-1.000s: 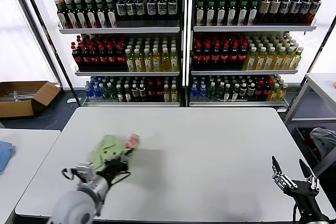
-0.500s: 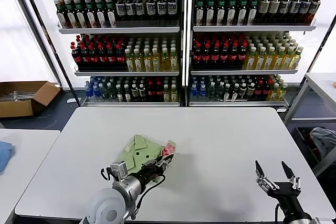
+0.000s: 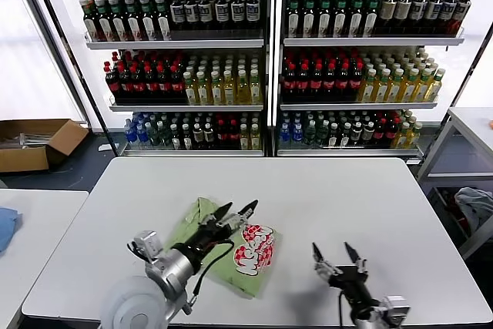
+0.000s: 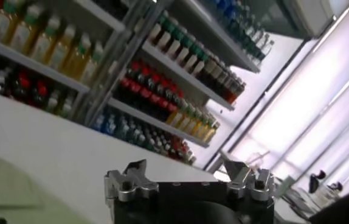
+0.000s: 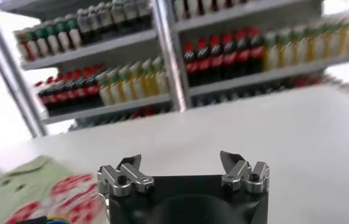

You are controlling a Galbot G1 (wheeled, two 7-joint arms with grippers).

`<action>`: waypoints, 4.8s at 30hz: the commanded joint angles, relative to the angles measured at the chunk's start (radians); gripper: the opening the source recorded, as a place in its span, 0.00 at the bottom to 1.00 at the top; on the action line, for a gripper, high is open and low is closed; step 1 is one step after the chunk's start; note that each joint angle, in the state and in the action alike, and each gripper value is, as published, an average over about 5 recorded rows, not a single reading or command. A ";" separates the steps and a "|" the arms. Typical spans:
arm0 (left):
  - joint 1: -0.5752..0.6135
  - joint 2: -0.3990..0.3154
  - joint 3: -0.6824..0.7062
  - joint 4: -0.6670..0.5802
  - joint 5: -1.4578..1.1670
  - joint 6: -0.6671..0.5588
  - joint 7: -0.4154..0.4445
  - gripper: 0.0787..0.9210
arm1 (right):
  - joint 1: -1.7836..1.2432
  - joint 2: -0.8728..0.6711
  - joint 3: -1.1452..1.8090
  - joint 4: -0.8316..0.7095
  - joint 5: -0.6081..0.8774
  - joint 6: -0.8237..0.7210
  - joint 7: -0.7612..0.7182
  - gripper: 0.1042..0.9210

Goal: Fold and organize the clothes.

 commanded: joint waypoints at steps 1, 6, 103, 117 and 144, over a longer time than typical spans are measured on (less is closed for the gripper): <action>0.046 0.026 -0.237 -0.037 0.126 -0.048 0.044 0.87 | 0.137 0.009 -0.350 -0.170 -0.002 -0.070 0.044 0.88; 0.076 0.016 -0.266 -0.041 0.141 -0.051 0.045 0.88 | 0.168 0.005 -0.392 -0.209 -0.002 -0.081 0.033 0.88; 0.174 -0.063 -0.294 -0.021 0.272 -0.033 0.109 0.88 | 0.144 -0.115 0.103 0.072 -0.121 0.115 0.030 0.88; 0.271 -0.106 -0.493 -0.006 0.501 -0.053 0.290 0.88 | -0.045 -0.003 0.459 0.054 -0.102 0.256 -0.153 0.88; 0.314 -0.155 -0.627 0.012 0.500 -0.076 0.395 0.88 | -0.096 0.064 0.554 0.040 -0.041 0.277 -0.177 0.88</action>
